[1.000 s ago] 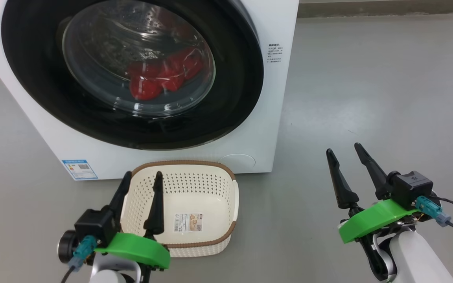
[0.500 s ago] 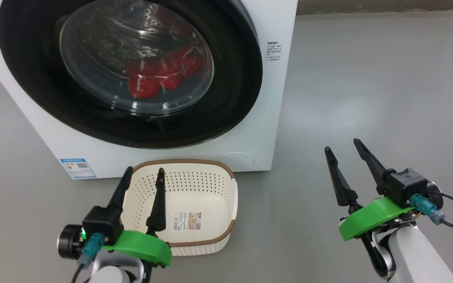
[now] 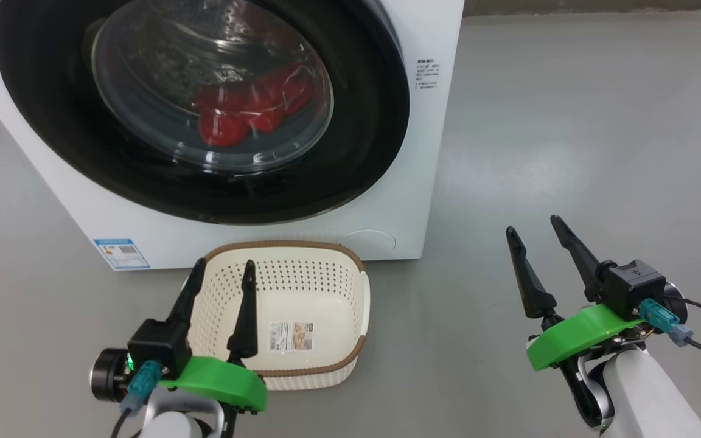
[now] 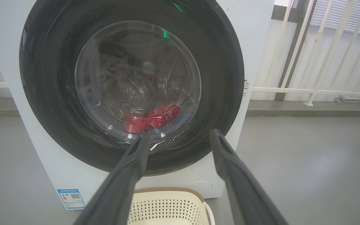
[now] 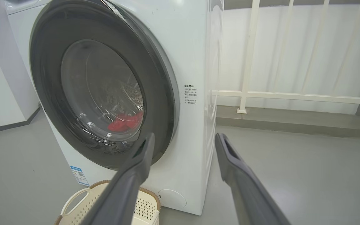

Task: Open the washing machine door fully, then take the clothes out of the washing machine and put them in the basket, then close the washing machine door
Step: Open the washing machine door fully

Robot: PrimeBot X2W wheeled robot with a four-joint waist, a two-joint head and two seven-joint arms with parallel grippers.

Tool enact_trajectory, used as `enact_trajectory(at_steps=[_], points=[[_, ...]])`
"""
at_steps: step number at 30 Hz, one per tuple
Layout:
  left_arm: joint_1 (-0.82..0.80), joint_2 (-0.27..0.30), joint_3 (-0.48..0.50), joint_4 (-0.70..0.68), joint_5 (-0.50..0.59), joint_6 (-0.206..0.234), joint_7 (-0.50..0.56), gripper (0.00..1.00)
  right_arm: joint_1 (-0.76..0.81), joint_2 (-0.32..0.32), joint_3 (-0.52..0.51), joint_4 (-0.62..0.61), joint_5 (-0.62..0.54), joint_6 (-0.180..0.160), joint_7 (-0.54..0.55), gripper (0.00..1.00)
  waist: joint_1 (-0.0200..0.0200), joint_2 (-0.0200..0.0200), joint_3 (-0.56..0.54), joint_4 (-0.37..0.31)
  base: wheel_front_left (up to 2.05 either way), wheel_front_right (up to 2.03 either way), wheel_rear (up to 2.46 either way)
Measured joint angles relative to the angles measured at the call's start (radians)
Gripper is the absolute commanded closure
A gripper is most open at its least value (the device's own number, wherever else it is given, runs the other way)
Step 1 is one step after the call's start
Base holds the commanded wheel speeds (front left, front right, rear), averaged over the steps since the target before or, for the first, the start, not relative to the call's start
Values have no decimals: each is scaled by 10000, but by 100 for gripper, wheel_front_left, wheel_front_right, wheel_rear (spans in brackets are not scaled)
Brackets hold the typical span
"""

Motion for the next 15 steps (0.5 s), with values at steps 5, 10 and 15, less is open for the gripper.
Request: enact_trajectory(at_steps=[5, 10, 15], points=[[-58, 2, -134, -173, -63, 4, 0, 0, -407, -4, -13, -159, -8, 0, 0, 100, 0, 0, 294, 97, 0, 0, 0], [-370, 4, -261, -500, -169, 29, 0, 0, -836, -10, 27, -221, 468, -2, 0, 100, 0, 0, 706, 212, 0, 0, 0], [-443, 6, -451, -744, -224, 90, 0, 0, -1522, -25, 77, -82, 2155, -2, 0, 100, 0, 0, 1177, 332, 0, 0, 0]])
